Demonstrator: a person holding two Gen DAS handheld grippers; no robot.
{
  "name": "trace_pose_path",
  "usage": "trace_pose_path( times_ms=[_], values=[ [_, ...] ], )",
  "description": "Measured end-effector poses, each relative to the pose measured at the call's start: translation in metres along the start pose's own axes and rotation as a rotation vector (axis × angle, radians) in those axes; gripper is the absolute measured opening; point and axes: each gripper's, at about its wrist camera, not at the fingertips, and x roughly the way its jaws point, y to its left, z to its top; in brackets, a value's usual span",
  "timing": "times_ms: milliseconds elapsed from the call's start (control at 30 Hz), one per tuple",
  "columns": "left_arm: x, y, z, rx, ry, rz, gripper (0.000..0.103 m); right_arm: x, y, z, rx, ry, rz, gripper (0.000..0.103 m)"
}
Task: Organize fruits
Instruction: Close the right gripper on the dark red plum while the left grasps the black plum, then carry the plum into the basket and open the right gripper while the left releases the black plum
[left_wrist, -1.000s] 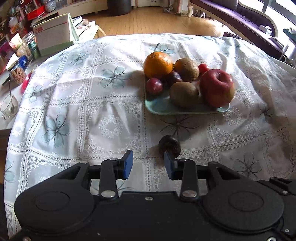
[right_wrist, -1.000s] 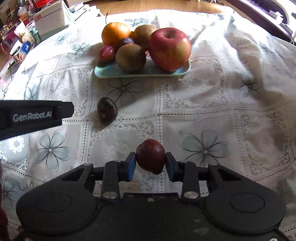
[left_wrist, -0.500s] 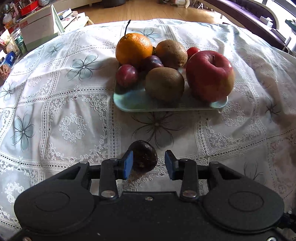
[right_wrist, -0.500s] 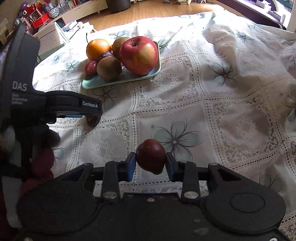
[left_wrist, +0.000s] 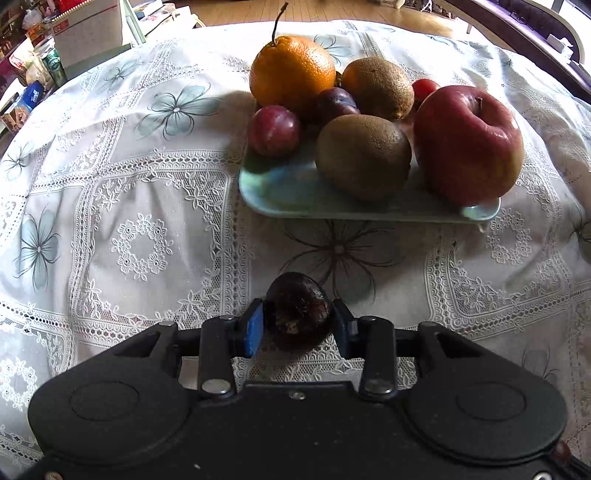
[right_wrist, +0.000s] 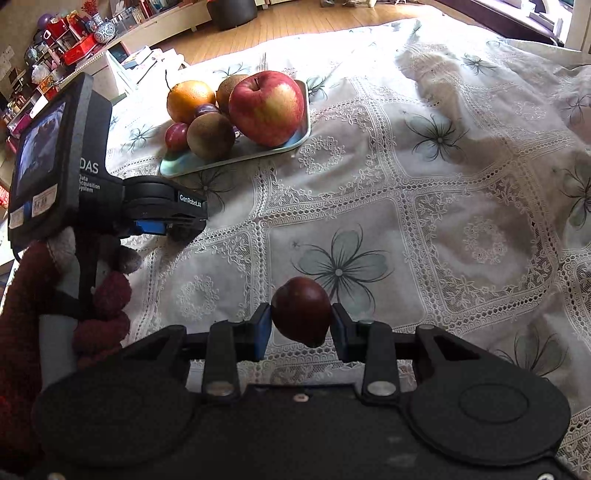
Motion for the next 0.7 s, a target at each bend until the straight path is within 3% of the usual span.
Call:
trace_pose_path(
  times_ms=[133,300,533,700],
  values=[
    [-0.022,0.002,-0.001,-0.017,0.008,0.040,0.047,-0.022,0.003,0.000,0.008,-0.036,-0.004,0.036],
    [-0.087,0.005,-0.014,0.022,-0.025,0.078,0.047,-0.063,0.004,-0.005,0.036,-0.061,0.024,0.036],
    [-0.188,0.022,-0.064,0.065,-0.111,-0.024,0.047,-0.134,0.010,-0.042,0.015,-0.117,0.103,0.036],
    [-0.216,0.029,-0.117,0.131,-0.123,-0.094,0.047,-0.163,0.019,-0.082,-0.041,-0.127,0.098,0.036]
  ],
)
